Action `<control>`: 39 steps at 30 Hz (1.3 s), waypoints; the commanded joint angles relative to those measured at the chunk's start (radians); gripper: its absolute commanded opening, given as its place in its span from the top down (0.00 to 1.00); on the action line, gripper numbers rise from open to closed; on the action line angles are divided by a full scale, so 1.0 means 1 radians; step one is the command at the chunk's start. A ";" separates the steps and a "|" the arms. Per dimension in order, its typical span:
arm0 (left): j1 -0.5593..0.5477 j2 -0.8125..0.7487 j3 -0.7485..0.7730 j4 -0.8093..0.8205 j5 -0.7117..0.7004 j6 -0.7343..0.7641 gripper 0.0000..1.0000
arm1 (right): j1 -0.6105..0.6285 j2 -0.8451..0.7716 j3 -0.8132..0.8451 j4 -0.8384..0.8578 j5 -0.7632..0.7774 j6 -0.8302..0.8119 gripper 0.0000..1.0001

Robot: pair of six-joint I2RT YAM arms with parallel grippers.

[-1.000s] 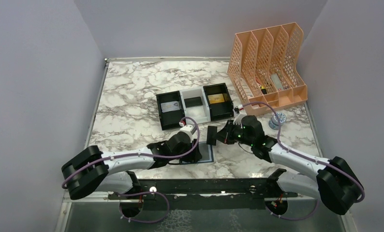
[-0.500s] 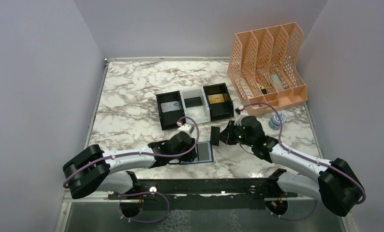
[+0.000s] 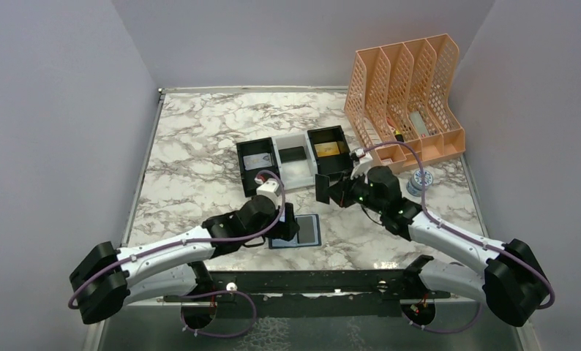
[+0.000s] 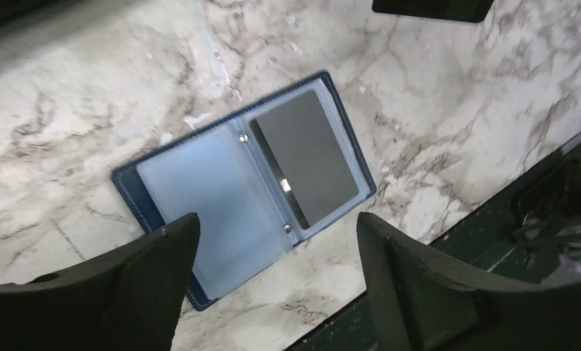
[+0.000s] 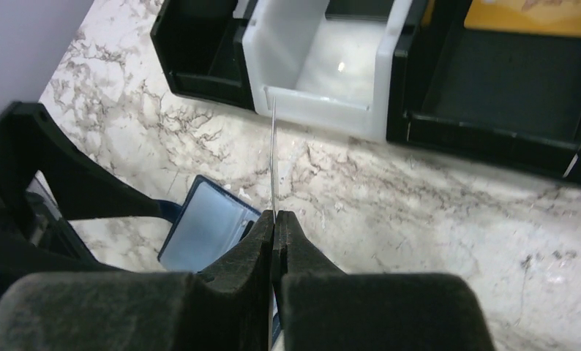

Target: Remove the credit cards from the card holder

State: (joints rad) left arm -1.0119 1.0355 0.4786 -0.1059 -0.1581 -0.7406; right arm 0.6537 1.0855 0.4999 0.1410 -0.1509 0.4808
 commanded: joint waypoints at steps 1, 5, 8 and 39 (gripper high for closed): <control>0.090 -0.081 0.046 -0.092 0.022 0.082 0.13 | 0.003 0.002 0.041 0.129 -0.031 -0.154 0.99; 0.248 -0.103 0.070 -0.130 0.125 0.129 0.06 | 0.005 0.056 0.109 0.136 -0.035 -0.263 0.99; 0.324 -0.125 0.097 -0.180 0.093 0.133 0.02 | 0.013 0.110 0.167 0.145 -0.018 -0.369 0.99; 0.413 -0.418 0.003 -0.292 0.000 -0.051 0.01 | 0.083 0.935 0.677 0.312 0.277 -1.408 0.95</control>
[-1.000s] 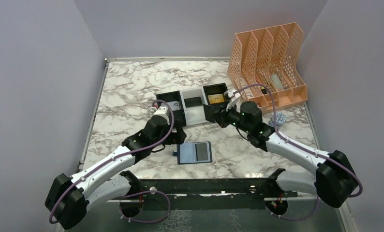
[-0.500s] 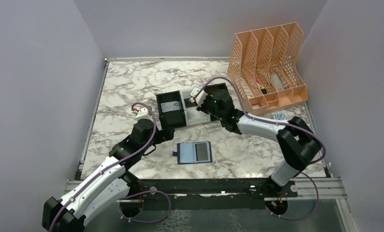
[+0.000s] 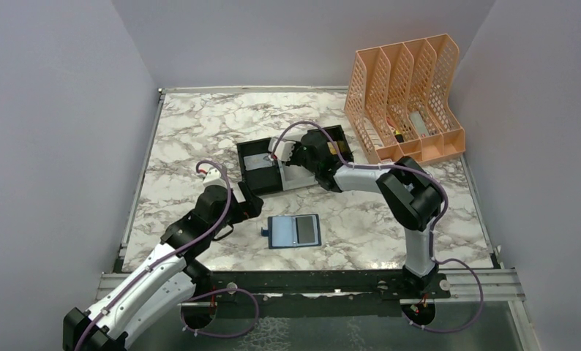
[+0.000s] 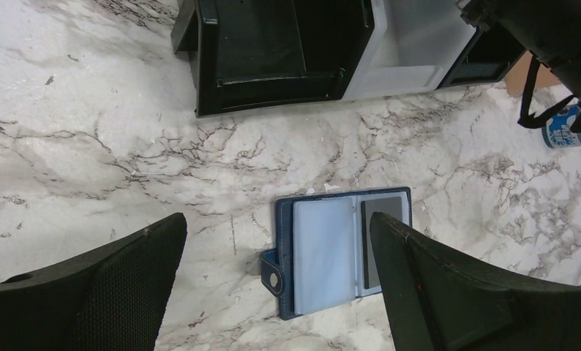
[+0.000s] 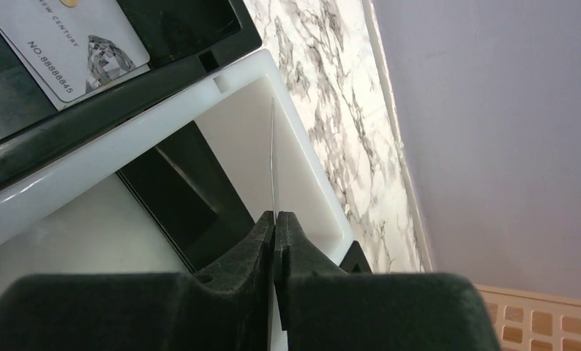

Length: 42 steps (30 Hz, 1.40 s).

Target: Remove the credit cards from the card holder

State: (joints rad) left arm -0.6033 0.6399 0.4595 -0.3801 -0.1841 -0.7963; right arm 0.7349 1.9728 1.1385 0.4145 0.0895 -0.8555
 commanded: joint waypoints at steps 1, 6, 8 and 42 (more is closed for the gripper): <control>0.005 -0.026 0.023 -0.019 0.026 0.005 0.01 | 0.003 0.057 0.040 0.044 0.035 -0.074 0.94; 0.005 -0.043 0.030 -0.028 0.026 0.007 0.01 | 0.003 0.081 0.061 0.011 0.013 -0.076 0.92; 0.005 -0.046 0.031 -0.030 0.030 0.006 0.01 | 0.003 0.087 0.064 0.005 0.006 -0.073 0.90; 0.005 0.004 0.054 0.017 0.224 0.035 0.01 | 0.003 -0.093 -0.019 -0.088 -0.032 0.138 0.67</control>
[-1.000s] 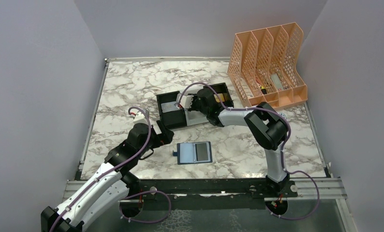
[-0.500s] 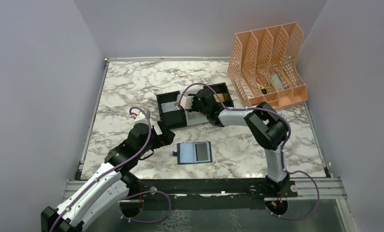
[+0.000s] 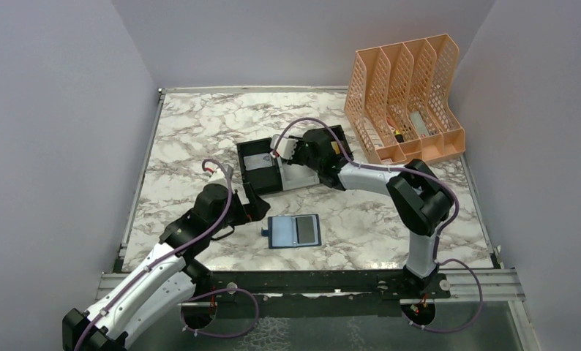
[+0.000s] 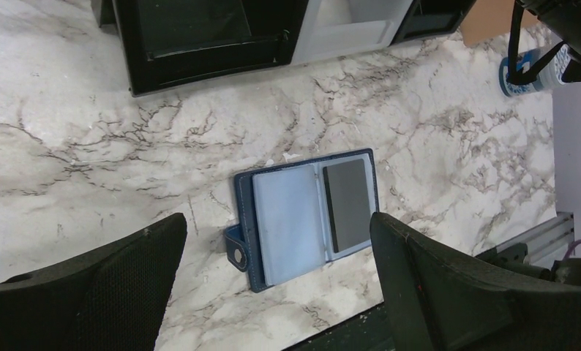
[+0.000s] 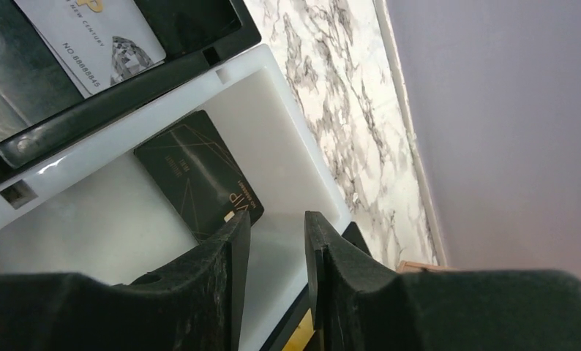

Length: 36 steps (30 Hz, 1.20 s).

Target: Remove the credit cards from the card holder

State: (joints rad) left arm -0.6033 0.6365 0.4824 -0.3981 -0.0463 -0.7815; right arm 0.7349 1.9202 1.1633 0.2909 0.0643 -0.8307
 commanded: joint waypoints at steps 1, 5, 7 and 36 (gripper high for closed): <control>0.005 0.012 0.026 0.051 0.103 0.021 0.01 | 0.003 -0.057 -0.056 0.050 -0.005 0.166 0.67; 0.005 0.052 0.004 0.139 0.189 0.024 0.01 | 0.003 -0.194 -0.173 0.168 0.001 0.475 0.67; 0.004 0.085 -0.005 0.178 0.230 0.024 0.01 | 0.003 -0.270 -0.245 0.195 0.003 0.667 0.67; 0.000 0.230 -0.026 0.363 0.273 0.055 0.06 | 0.001 -0.791 -0.721 -0.042 -0.294 1.619 0.60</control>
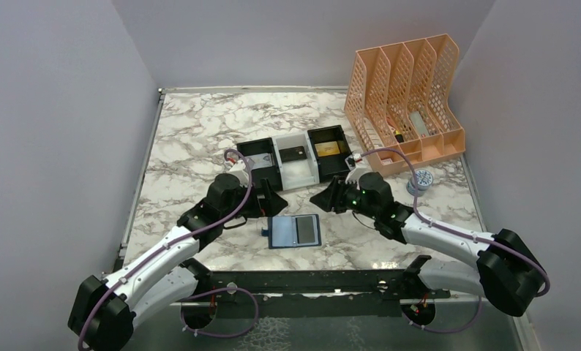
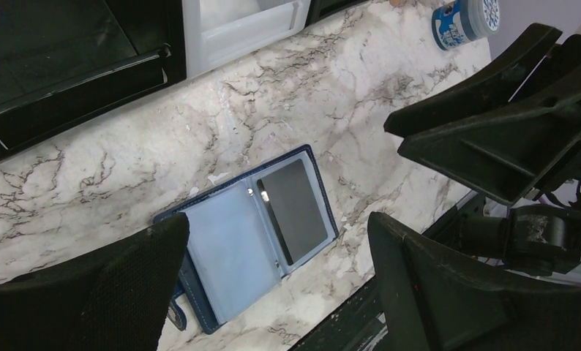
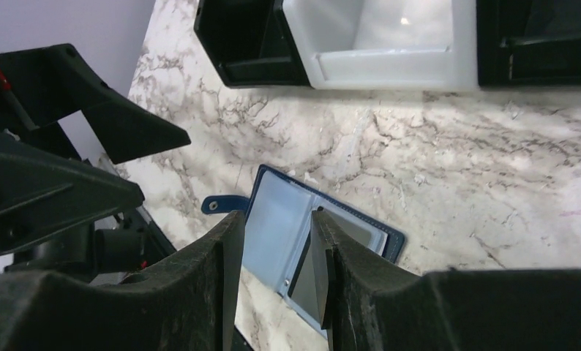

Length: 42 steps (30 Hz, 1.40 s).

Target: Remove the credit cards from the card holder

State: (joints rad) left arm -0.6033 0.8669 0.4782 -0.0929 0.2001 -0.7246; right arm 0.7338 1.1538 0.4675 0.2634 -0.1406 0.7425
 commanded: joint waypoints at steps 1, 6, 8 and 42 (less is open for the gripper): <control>0.000 0.006 -0.024 0.063 0.029 0.001 0.07 | 0.003 -0.026 -0.030 -0.006 -0.103 0.046 0.60; 0.000 0.018 -0.032 0.091 0.038 -0.002 0.09 | 0.003 0.011 -0.033 0.008 -0.161 0.039 0.60; 0.000 0.034 -0.034 0.131 0.052 -0.017 0.12 | 0.003 0.036 -0.013 -0.016 -0.185 0.024 0.62; -0.253 0.468 -0.103 0.457 -0.146 -0.129 0.54 | 0.003 0.265 -0.042 -0.012 -0.196 -0.056 0.79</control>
State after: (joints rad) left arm -0.8532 1.3254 0.4068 0.2935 0.0948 -0.8230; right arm 0.7338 1.4284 0.4313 0.2329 -0.3702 0.7013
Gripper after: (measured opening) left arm 0.470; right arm 0.218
